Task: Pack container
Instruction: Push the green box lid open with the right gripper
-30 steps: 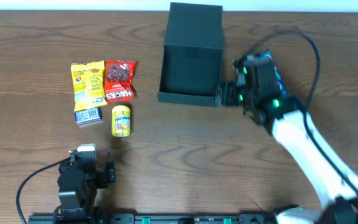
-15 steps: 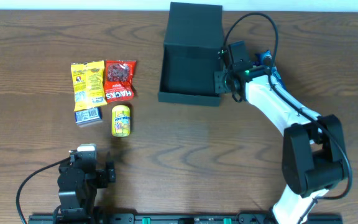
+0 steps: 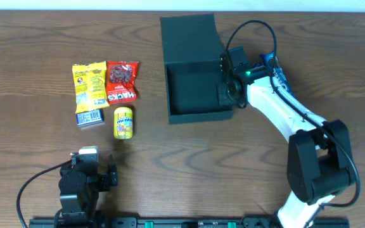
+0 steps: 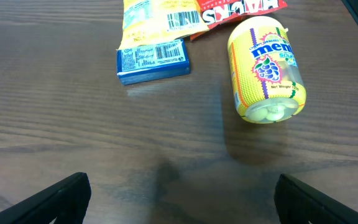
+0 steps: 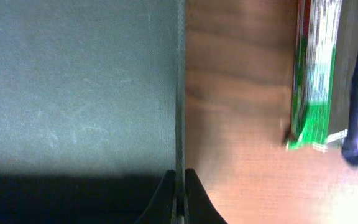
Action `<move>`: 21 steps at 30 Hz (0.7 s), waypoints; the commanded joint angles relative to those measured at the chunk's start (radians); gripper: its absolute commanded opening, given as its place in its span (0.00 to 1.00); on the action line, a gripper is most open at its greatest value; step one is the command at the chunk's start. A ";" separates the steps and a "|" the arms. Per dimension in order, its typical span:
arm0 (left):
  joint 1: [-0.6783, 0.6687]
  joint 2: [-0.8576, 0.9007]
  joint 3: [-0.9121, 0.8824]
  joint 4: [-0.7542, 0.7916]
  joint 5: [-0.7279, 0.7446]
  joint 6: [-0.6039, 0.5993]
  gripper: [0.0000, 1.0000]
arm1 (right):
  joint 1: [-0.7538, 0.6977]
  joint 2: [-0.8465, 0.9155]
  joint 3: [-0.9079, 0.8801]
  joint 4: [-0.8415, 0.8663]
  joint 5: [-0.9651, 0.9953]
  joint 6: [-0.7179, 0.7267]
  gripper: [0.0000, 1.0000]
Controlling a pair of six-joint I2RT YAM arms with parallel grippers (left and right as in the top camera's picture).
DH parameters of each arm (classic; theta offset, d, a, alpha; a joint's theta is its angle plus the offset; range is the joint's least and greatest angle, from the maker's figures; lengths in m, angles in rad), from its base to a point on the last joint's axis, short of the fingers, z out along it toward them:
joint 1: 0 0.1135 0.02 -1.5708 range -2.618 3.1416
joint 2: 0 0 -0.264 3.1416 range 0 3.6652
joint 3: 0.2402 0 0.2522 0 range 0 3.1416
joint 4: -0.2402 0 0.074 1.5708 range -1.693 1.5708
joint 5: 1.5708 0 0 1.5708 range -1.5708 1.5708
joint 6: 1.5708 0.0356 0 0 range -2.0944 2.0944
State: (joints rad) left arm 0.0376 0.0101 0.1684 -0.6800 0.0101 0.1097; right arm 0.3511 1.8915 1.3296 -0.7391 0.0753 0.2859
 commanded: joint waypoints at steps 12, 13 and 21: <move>0.003 -0.006 -0.011 -0.003 -0.014 0.014 0.95 | 0.073 -0.003 -0.002 -0.181 -0.019 0.174 0.02; 0.003 -0.006 -0.011 -0.003 -0.014 0.014 0.96 | 0.083 -0.003 -0.002 -0.185 -0.019 0.174 0.02; 0.003 -0.006 -0.011 -0.003 -0.014 0.014 0.95 | 0.115 -0.003 -0.002 -0.220 -0.013 0.170 0.02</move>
State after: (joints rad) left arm 0.0376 0.0101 0.1684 -0.6796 0.0101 0.1097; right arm 0.4454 1.8797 1.3411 -0.9352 0.0914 0.4500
